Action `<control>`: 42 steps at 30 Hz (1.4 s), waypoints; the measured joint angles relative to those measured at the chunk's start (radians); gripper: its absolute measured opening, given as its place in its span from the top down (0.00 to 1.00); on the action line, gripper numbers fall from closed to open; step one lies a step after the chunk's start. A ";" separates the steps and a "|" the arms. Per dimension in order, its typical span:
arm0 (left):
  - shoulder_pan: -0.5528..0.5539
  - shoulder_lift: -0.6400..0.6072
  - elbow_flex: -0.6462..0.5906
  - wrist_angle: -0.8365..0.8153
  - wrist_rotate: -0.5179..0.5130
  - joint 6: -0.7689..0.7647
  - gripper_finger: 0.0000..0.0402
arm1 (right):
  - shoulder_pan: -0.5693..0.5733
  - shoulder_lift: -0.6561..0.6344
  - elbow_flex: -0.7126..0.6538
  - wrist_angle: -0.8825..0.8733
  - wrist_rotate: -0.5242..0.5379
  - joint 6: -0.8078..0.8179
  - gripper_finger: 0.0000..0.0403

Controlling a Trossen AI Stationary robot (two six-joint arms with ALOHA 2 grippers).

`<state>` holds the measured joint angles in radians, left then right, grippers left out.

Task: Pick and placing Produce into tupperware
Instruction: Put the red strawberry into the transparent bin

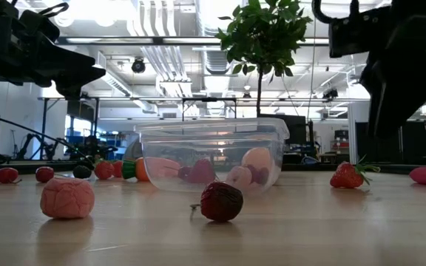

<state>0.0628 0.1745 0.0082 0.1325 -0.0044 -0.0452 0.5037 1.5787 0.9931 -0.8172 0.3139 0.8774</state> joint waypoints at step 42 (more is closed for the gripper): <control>0.000 0.000 0.000 0.000 0.000 0.000 0.53 | -0.061 -0.059 -0.035 -0.057 0.013 -0.184 0.45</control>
<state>0.0624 0.1745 0.0082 0.1326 -0.0044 -0.0452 0.4426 1.5196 0.9583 -0.8741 0.3272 0.6939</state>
